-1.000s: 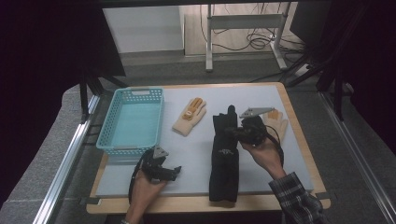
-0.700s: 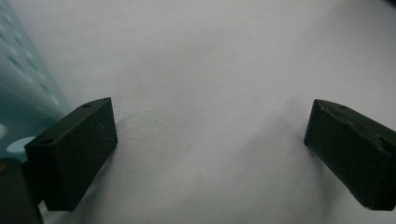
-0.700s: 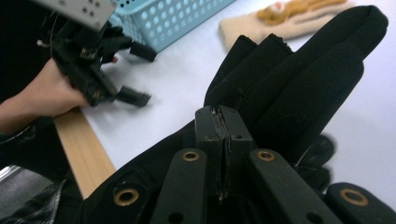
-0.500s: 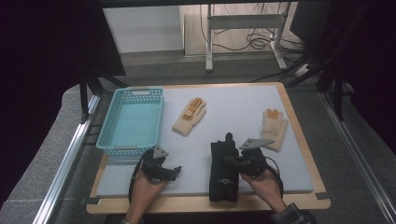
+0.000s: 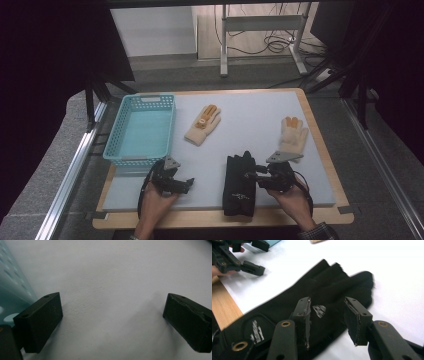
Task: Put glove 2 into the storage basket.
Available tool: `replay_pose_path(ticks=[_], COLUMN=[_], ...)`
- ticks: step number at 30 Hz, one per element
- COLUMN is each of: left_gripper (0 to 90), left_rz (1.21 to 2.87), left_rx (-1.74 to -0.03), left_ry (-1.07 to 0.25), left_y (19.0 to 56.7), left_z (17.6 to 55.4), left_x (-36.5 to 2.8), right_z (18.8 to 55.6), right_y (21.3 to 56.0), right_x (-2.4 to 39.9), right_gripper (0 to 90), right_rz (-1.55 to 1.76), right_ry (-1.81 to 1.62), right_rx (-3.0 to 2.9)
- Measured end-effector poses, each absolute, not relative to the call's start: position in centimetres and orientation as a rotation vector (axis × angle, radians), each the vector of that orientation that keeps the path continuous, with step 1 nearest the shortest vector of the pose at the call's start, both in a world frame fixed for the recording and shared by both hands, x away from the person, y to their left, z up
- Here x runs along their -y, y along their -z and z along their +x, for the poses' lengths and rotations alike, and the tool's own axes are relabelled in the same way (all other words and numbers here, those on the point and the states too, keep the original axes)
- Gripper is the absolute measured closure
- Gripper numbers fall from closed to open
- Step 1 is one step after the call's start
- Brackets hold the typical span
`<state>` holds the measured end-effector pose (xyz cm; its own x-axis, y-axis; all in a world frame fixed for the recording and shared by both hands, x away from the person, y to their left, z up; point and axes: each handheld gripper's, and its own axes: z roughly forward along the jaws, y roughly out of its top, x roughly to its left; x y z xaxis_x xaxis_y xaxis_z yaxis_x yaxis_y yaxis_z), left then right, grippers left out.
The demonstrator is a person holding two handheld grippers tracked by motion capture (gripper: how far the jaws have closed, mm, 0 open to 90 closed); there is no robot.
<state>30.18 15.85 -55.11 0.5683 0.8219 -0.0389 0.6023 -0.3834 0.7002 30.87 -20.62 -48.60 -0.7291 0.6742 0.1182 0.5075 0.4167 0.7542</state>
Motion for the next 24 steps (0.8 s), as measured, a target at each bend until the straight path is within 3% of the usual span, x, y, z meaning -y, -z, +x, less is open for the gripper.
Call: replay_pose_path(ticks=[7,13,24], left_gripper=[3.1,3.3,4.8], left_rz=[2.118,2.113,2.120], left_rx=[-1.134,-1.138,-1.140], left_ry=[-0.415,-0.414,-0.464], left_y=[55.1,55.1,54.9], left_z=[30.2,30.2,29.7], left_x=[-15.9,-15.9,-16.0], right_z=[29.8,28.8,28.9], right_y=[50.7,52.6,53.0], right_x=[23.0,22.8,19.6], right_gripper=[87.9,88.6,88.5], right_rz=[1.058,1.039,0.987], right_ry=[-1.146,-1.135,-1.191], right_rx=[-2.529,-2.599,-2.613])
